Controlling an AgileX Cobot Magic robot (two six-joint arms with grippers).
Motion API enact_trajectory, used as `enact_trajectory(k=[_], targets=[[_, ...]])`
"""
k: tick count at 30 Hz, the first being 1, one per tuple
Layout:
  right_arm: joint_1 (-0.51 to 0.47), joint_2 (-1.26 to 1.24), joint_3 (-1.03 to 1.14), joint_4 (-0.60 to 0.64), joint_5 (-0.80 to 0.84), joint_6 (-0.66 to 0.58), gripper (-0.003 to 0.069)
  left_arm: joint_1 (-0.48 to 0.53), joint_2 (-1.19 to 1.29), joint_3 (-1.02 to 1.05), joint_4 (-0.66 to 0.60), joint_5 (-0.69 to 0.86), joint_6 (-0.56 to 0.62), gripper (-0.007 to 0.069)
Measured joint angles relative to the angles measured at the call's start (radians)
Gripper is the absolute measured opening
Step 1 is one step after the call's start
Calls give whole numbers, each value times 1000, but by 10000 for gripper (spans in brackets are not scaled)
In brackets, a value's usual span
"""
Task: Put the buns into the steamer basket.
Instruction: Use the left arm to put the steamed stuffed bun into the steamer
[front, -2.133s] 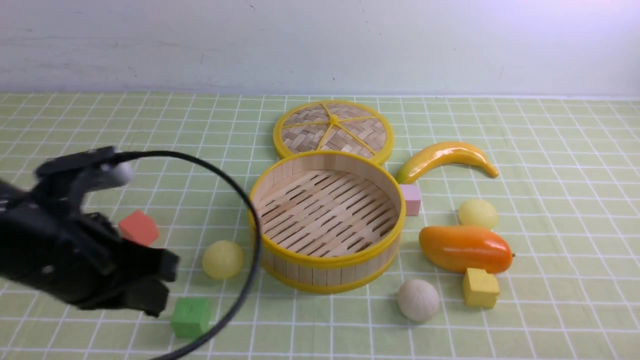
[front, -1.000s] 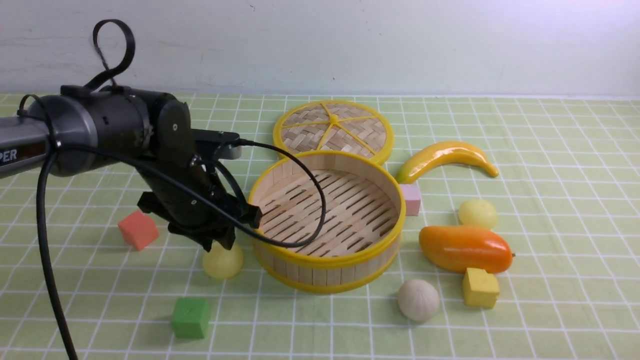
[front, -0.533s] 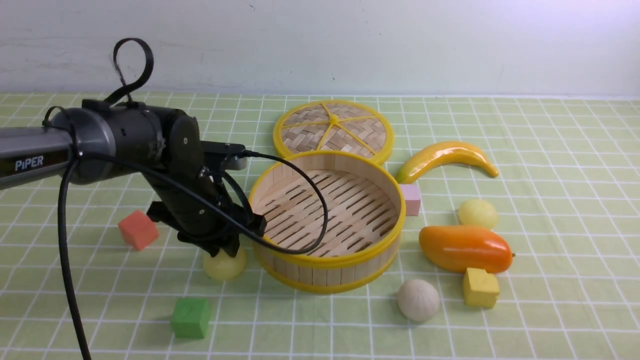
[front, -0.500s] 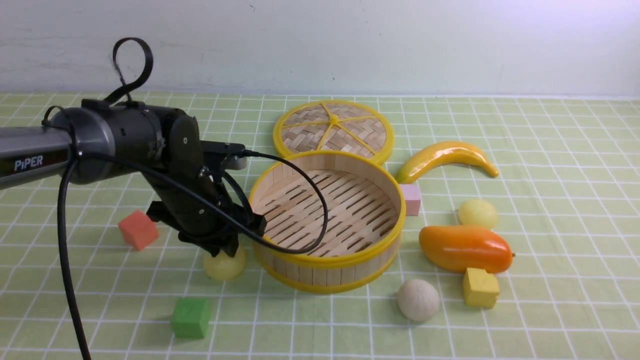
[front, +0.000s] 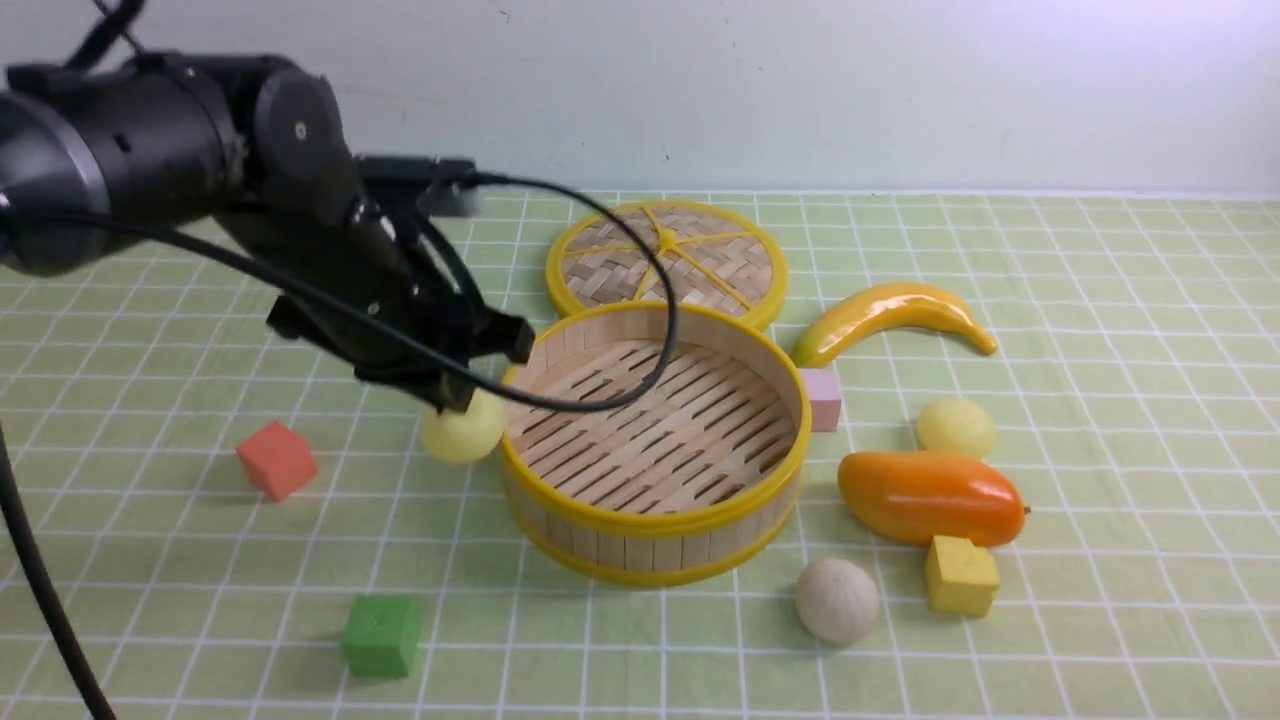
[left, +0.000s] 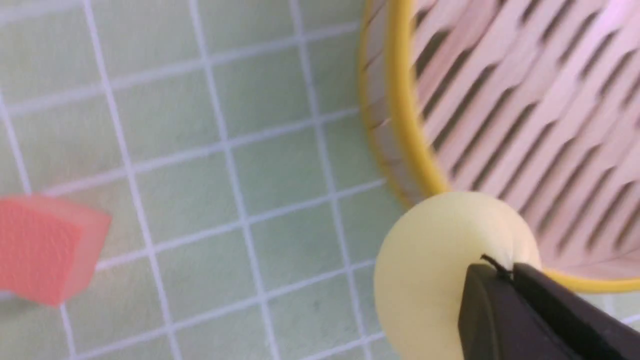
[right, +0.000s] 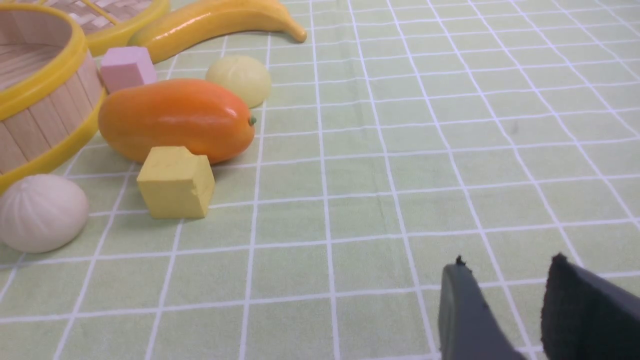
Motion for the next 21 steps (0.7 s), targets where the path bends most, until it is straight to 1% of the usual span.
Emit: enact_trajectory(k=[2, 4, 5, 7, 10, 14, 16, 17, 18, 19, 20, 21], targets=[[0, 0, 0, 0, 0, 0, 241, -52, 11, -70, -7, -1, 19, -13], [0, 0, 0, 0, 0, 0, 241, -80, 31, -93, -8, -7, 26, -13], [0, 0, 0, 0, 0, 0, 241, -109, 63, -130, -8, -13, 27, -13], [0, 0, 0, 0, 0, 0, 241, -135, 122, -176, -9, -16, 27, -13], [0, 0, 0, 0, 0, 0, 241, -140, 217, -234, -6, -10, 25, -13], [0, 0, 0, 0, 0, 0, 241, -139, 338, -303, 46, 33, -2, 4], [0, 0, 0, 0, 0, 0, 241, -137, 371, -327, 59, 55, -8, 47], [0, 0, 0, 0, 0, 0, 241, -137, 375, -332, 60, 56, -8, 53], [0, 0, 0, 0, 0, 0, 241, -137, 383, -345, 63, 65, -10, 116], [0, 0, 0, 0, 0, 0, 241, -137, 382, -354, 65, 72, -11, 154], [0, 0, 0, 0, 0, 0, 241, -137, 382, -371, 66, 96, -12, 218], [0, 0, 0, 0, 0, 0, 241, -137, 382, -387, 67, 112, -13, 262]])
